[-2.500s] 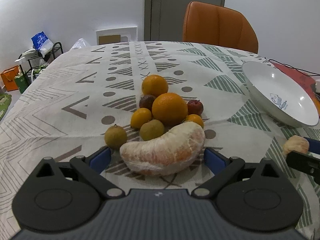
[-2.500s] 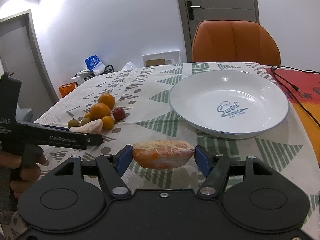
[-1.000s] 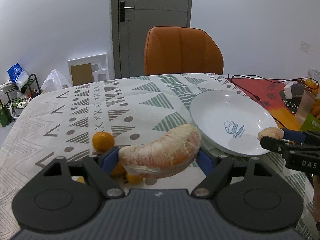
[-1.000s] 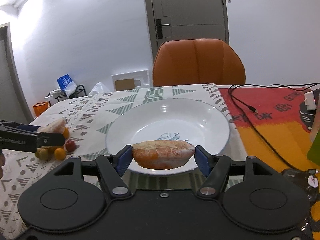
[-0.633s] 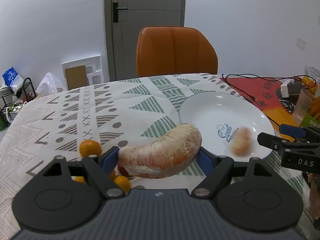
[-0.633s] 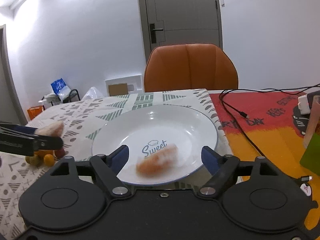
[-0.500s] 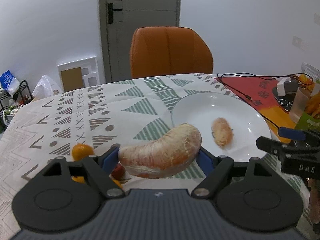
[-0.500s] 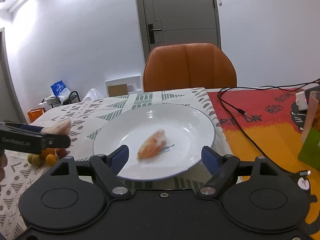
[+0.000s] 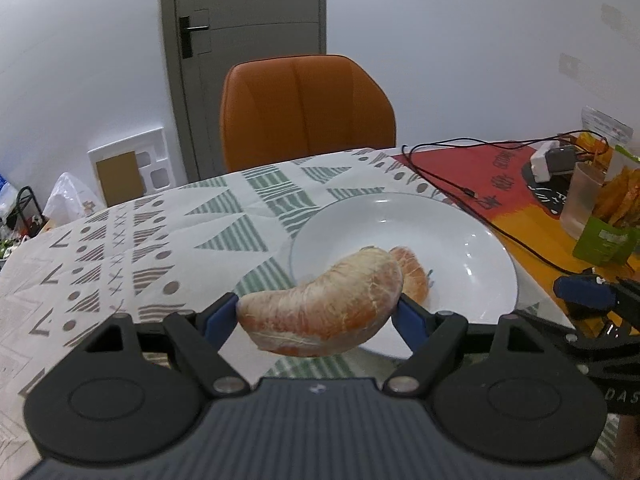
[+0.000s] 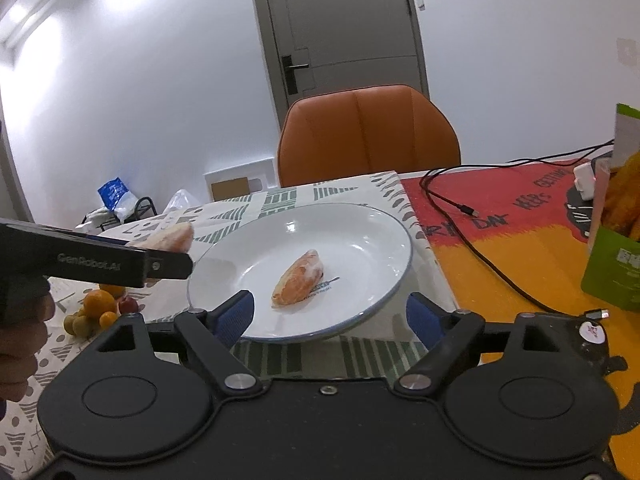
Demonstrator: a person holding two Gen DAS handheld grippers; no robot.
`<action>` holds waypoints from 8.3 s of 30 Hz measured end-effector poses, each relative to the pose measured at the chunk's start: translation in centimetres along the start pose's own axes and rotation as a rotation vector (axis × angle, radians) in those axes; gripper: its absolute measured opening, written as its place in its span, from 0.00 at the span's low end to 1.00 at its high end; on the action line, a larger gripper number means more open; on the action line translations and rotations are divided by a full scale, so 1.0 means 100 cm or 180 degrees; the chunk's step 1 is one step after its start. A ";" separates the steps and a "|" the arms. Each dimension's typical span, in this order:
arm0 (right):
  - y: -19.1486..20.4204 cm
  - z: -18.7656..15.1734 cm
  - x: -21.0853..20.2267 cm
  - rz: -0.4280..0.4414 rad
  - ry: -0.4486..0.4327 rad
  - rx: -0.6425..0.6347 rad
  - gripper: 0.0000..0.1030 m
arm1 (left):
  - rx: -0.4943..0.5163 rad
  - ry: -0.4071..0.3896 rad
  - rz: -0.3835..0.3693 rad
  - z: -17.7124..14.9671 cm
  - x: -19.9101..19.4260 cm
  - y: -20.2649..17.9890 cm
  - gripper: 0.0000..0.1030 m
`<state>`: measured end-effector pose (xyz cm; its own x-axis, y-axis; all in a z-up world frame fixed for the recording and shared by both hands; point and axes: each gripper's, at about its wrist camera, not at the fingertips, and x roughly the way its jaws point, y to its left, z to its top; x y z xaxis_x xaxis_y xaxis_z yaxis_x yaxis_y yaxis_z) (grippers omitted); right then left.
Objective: Organize fruits
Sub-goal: 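Lower the large pomelo segment into the white bowl and open the left tool, then move both tools back toward the fruit pile, then grasp a yellow-green round fruit from the pile with the left tool, then grasp a small orange kumquat with the right tool while the left tool holds its fruit, then carry the kumquat into the white bowl and open the right tool, then drop the yellow-green fruit into the white bowl by opening the left tool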
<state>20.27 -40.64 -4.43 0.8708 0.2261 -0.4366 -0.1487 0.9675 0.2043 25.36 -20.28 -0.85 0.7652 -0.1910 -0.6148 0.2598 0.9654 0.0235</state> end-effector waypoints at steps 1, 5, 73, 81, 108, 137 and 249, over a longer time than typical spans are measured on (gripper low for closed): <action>-0.002 0.000 -0.002 -0.0015 -0.0012 0.0014 0.81 | 0.0007 0.0004 -0.0012 0.002 0.002 -0.002 0.79; -0.014 0.000 -0.006 -0.0063 -0.0034 0.0159 0.81 | 0.0024 0.0000 -0.0048 0.006 0.005 -0.010 0.79; 0.095 0.003 0.035 0.0673 0.0283 -0.0114 1.00 | -0.0793 0.0078 0.0657 -0.068 -0.048 0.139 0.94; 0.110 0.003 0.038 0.0757 0.0324 -0.0184 1.00 | -0.0861 0.0091 0.0654 -0.081 -0.048 0.150 0.91; 0.162 0.001 0.052 0.1024 0.0471 -0.0509 0.99 | -0.0933 0.0172 0.0577 -0.099 -0.031 0.171 0.50; 0.197 -0.015 0.101 0.1032 0.0846 -0.0701 0.38 | -0.1100 0.0017 0.0586 -0.110 -0.057 0.204 0.24; 0.016 0.006 0.011 0.0211 0.0124 0.0131 0.37 | 0.0043 -0.0284 0.0110 -0.003 -0.028 0.032 0.70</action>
<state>21.25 -38.92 -4.06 0.8407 0.2945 -0.4545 -0.1854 0.9450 0.2695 23.86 -16.61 0.69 0.8231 -0.1734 -0.5407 0.2400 0.9693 0.0544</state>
